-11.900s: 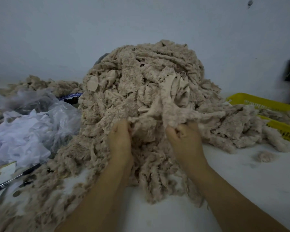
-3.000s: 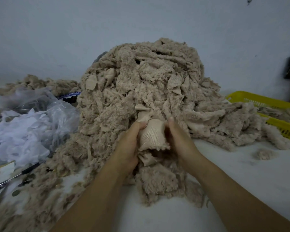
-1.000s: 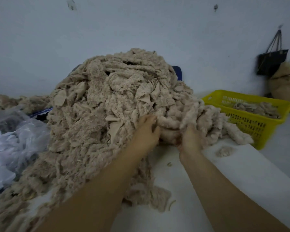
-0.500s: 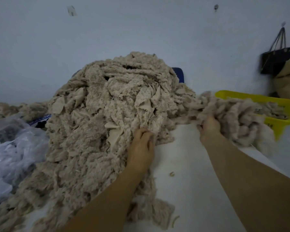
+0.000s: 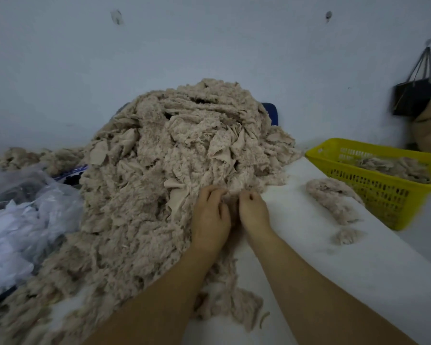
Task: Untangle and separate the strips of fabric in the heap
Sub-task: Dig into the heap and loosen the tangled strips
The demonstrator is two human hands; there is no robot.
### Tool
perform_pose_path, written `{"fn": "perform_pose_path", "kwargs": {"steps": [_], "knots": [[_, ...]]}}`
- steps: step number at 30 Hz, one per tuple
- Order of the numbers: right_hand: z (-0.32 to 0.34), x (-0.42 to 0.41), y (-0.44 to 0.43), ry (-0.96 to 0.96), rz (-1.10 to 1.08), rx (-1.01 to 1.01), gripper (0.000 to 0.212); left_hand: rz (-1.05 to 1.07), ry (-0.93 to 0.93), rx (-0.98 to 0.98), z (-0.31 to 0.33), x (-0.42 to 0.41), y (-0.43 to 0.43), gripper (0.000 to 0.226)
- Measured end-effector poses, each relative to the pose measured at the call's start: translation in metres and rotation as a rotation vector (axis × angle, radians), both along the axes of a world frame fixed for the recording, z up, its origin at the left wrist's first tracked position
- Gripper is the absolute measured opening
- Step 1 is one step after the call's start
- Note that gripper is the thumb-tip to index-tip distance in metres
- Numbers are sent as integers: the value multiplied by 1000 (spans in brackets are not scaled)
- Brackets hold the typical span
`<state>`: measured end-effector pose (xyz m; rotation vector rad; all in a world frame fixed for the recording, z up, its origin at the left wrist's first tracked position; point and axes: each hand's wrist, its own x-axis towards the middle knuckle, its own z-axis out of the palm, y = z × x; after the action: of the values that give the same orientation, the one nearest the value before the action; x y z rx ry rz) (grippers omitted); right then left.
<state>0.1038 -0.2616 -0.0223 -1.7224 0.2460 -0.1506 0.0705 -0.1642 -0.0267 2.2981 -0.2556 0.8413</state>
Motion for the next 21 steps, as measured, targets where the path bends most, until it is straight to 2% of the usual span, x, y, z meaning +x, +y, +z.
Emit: {"fn": "perform_pose_path", "kwargs": {"steps": [3, 5, 8, 12, 18, 21], "knots": [[-3, -7, 10, -12, 116, -66, 20, 236, -39, -50, 4, -2, 7, 34], [-3, -12, 15, -30, 176, -83, 22, 280, 164, -101, 6, 2, 15, 43], [0, -15, 19, -43, 209, -107, 33, 133, 449, -179, 13, 10, 25, 18], [1, -20, 17, -6, 186, 19, 17, 6, 363, -295, 17, 1, 36, 36], [6, -28, 17, 67, 110, 340, 22, -108, 355, -431, 11, -30, 47, 47], [3, -32, 20, 72, 91, 325, 35, -116, 386, -554, 14, -44, 53, 49]]}}
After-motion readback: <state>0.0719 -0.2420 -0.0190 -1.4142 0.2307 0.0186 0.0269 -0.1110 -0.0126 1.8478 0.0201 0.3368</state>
